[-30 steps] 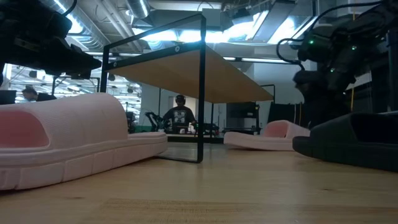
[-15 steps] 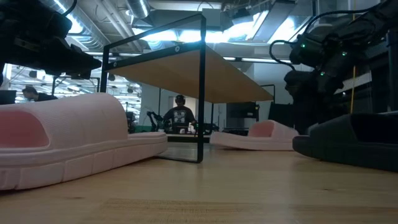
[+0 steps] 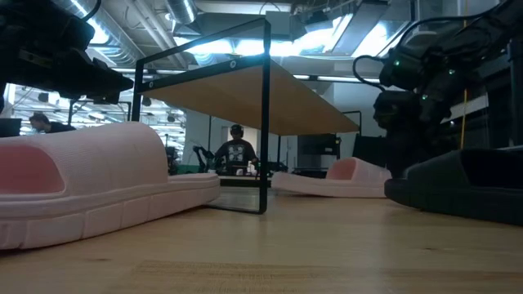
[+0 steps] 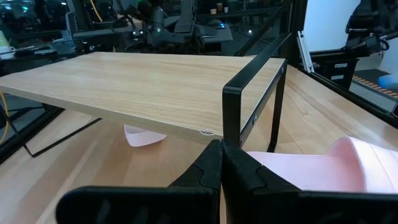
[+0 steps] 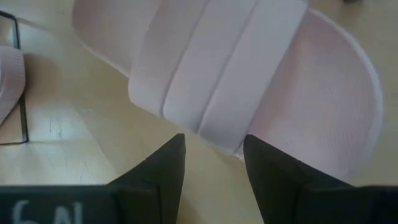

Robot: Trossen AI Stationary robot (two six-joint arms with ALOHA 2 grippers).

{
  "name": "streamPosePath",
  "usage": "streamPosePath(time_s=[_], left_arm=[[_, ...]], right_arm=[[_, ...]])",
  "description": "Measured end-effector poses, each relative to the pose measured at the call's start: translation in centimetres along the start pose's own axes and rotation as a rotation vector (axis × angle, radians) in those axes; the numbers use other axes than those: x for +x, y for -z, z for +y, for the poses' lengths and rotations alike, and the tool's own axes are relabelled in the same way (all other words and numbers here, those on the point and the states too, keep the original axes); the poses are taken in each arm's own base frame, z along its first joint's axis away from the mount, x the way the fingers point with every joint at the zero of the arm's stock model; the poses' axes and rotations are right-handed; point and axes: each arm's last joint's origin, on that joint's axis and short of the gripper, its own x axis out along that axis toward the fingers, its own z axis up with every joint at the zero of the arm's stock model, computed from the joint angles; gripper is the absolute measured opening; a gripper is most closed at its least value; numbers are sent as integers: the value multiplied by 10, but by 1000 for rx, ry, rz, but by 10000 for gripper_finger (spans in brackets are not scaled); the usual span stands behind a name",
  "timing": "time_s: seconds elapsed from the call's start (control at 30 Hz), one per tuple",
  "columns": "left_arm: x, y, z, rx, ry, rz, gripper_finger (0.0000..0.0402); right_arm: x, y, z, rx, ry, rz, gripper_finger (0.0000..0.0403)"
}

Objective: Pick and place slides into the shelf
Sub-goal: Put the right pink slide on the shelf

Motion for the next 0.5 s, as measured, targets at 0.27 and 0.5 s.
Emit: streamPosePath(time_s=[0.27,0.5], left_arm=[[0,0,0,0,0,0,0],[0,0,0,0,0,0,0]], right_arm=[[1,1,1,5,-43,30,165],[1,-1,2,-1,-26,-6,165]])
